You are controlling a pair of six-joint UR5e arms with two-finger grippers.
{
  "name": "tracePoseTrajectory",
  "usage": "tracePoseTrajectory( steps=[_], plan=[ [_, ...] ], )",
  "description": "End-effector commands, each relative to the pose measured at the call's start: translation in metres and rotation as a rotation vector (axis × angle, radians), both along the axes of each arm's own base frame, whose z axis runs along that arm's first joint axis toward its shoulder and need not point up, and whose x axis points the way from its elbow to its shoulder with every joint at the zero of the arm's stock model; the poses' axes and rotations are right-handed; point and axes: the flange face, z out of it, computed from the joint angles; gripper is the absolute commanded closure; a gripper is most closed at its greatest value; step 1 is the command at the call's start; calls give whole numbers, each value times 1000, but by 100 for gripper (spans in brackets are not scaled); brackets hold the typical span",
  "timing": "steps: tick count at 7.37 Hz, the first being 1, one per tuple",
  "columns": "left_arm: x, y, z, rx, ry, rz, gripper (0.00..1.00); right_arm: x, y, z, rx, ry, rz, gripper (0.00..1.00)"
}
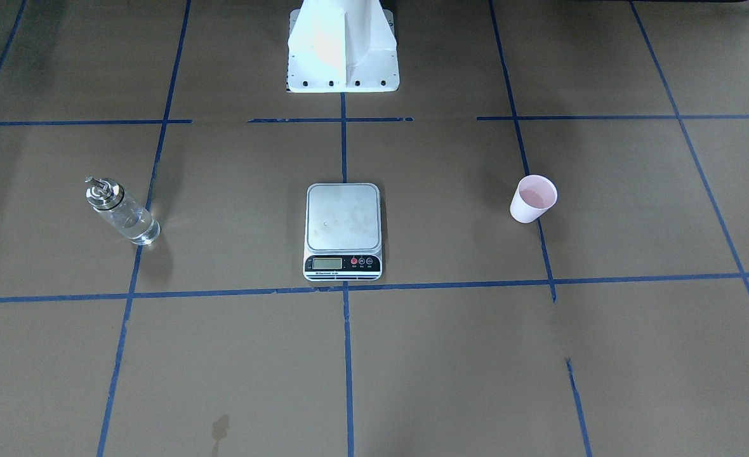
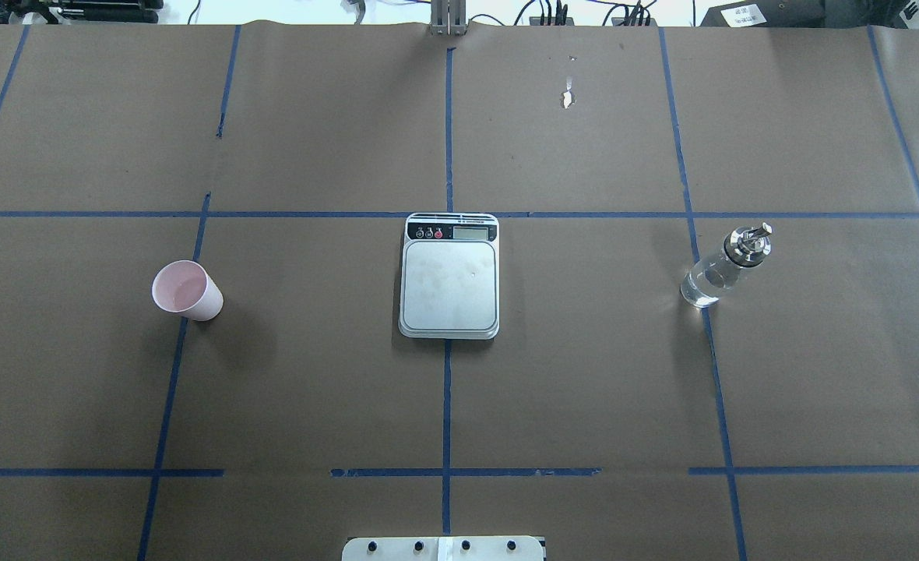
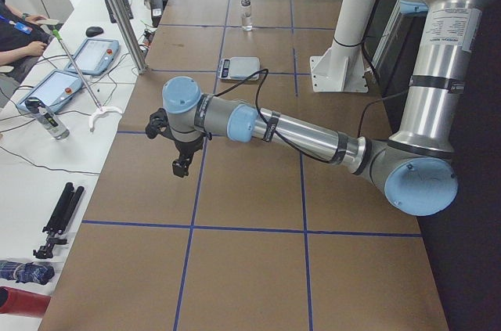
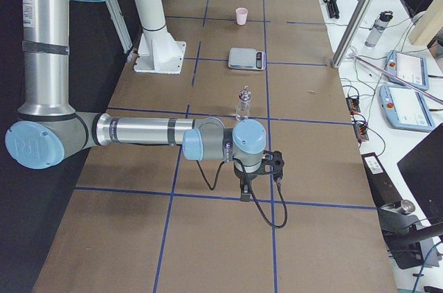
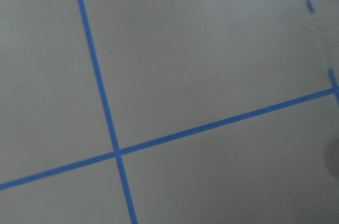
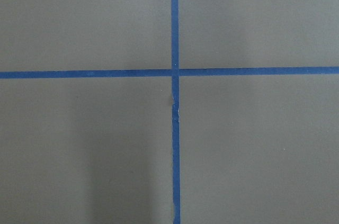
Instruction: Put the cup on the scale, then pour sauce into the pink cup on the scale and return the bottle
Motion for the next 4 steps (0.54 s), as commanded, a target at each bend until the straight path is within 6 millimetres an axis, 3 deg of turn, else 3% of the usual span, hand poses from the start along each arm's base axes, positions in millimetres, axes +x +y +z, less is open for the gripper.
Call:
tracePoseTrajectory(
  steps=[1, 3, 4],
  plan=[
    [79, 8, -48, -50, 40, 24, 0, -4, -6, -13, 22, -24, -11, 0],
    [126, 22, -74, -157, 80, -76, 0, -5, -8, -20, 35, -27, -10, 0],
    [159, 35, -91, -180, 25, -152, 0, -5, -8, -20, 36, -29, -9, 0]
  ],
)
